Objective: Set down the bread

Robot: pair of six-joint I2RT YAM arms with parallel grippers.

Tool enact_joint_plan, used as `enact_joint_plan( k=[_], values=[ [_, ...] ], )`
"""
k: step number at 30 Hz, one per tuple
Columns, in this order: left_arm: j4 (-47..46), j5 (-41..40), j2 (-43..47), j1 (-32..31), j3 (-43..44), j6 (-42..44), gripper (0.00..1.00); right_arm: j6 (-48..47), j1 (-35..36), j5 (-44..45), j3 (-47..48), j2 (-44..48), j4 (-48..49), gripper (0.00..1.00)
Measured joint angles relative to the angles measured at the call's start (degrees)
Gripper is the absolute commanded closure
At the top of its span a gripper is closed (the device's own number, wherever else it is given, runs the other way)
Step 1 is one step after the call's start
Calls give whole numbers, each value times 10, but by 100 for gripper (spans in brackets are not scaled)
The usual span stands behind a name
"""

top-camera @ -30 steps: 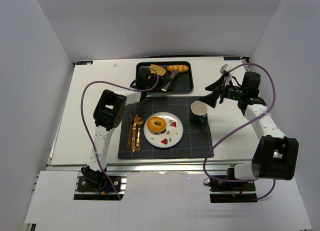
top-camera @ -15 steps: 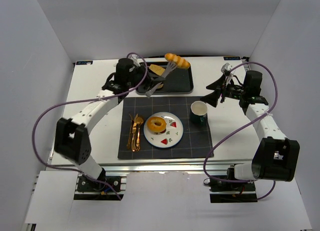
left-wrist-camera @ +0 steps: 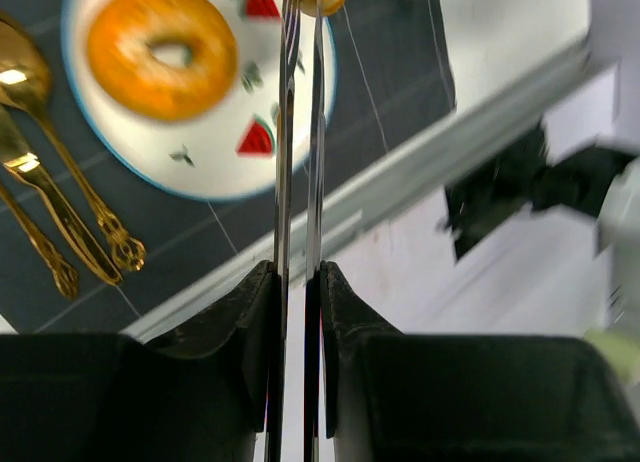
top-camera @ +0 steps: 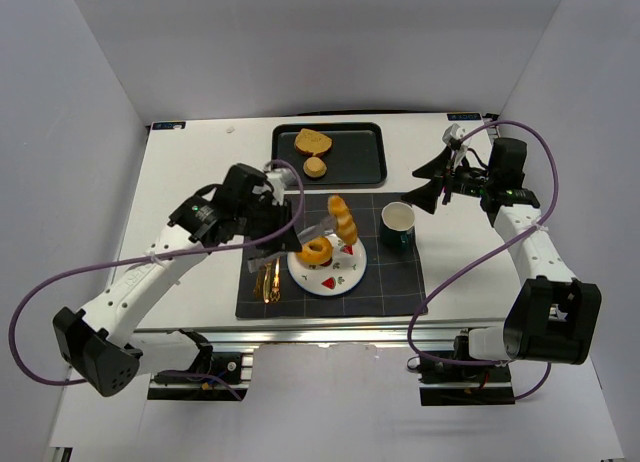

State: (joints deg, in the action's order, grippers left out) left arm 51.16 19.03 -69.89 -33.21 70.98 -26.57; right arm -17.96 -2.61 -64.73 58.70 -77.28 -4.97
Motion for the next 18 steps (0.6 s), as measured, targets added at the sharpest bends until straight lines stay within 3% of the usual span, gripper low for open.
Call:
enact_joint_plan(
  k=[6,15,18],
  values=[
    [59,-21,-28,-96,0,31,100,-6,0,-2,8,0,-12,12],
    [93,-53,-75,-104,4,56,100,-7,0,-2,8,0,-16,12],
    [90,-56,-92,-104,10,60,86,-7,0,-2,8,0,-16,12]
  ],
)
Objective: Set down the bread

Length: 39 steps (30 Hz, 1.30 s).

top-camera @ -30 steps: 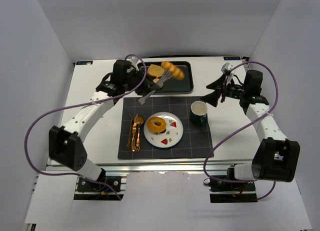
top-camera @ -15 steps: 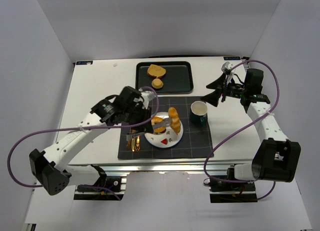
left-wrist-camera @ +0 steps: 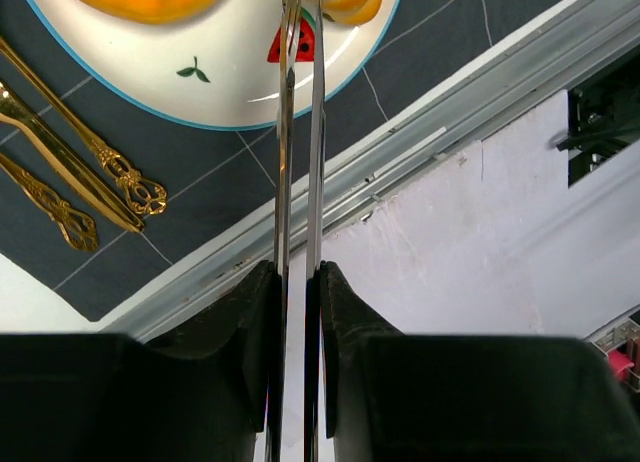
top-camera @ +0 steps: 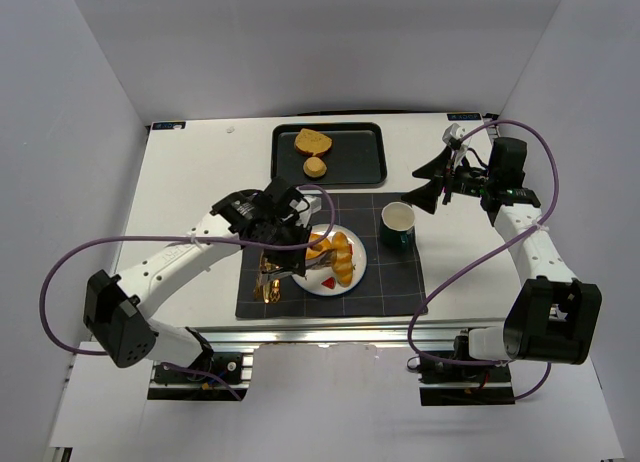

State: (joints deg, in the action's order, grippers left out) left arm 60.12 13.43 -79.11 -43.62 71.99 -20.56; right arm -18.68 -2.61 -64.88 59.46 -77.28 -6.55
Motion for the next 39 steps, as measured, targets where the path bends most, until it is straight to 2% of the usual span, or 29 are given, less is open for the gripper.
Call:
enact_joint_plan(
  k=[1,4,8,13,23,28,30,32,36,39],
  values=[
    [-2,-2,-5,0,1,0,73,0,0,0,0,0,0,12],
    [-3,-7,-13,0,2,2,53,0,0,0,0,0,0,12],
    [-2,-18,-21,0,2,3,49,0,0,0,0,0,0,12],
    [3,-27,-22,0,11,2,48,-1,0,0,0,0,0,12],
    [-8,-35,-16,0,31,-17,56,-4,0,0,0,0,-1,12],
    [-38,-40,18,14,42,-37,62,-5,0,-1,0,0,-3,12],
    [-47,-54,38,43,40,-39,67,-9,0,-3,0,0,-5,12],
    [-78,-64,71,111,12,-30,67,-14,0,-7,0,0,-8,12],
    [-156,-131,126,290,-100,35,63,-34,2,-13,0,0,-20,12],
    [-237,-147,112,378,-196,96,59,-50,5,-13,0,0,-35,12]
  ],
)
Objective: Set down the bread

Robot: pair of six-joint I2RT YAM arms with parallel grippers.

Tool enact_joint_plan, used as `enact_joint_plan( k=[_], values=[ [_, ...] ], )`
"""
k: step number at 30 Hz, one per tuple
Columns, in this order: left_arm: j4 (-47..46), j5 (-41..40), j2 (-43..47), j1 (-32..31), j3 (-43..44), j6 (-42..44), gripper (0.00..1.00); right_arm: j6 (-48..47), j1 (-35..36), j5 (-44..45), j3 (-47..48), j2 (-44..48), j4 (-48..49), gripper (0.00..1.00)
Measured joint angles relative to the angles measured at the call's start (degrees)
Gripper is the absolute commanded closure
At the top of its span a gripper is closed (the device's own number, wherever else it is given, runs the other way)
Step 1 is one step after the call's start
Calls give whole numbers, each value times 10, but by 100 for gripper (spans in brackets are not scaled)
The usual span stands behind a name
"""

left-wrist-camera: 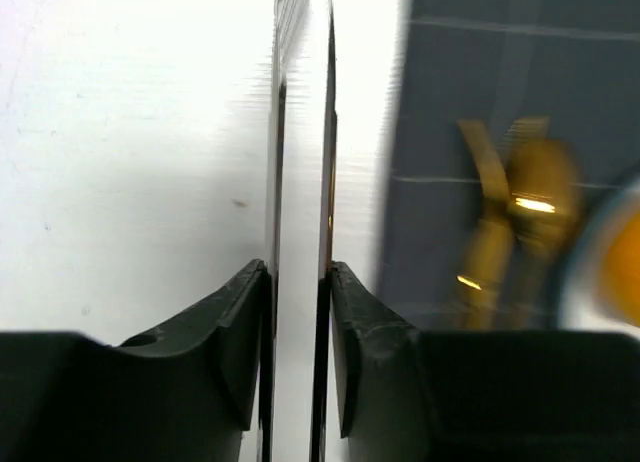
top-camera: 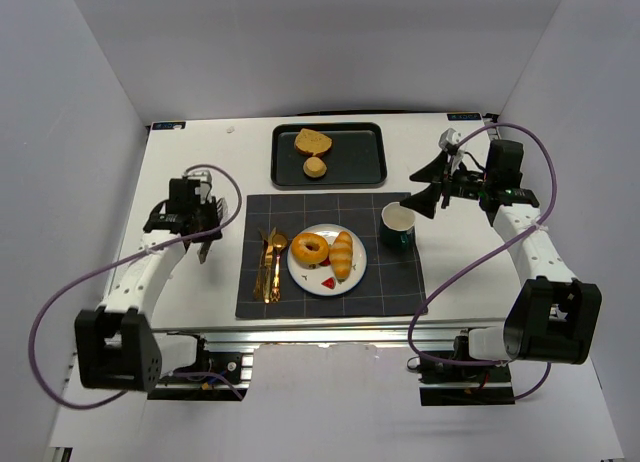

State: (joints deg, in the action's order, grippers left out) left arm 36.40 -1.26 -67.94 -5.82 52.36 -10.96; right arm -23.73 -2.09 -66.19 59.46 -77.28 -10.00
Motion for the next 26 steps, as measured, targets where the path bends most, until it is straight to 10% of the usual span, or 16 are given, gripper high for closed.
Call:
enact_joint_plan(
  k=[10,20,26],
  values=[
    [-233,21,-170,100,-124,105,46,-29,5,15,0,1,-31,11],
    [-251,48,-195,132,-95,89,3,20,30,221,12,12,-78,11],
    [-225,59,-123,132,-89,63,2,78,52,338,59,11,-88,11]
  ],
)
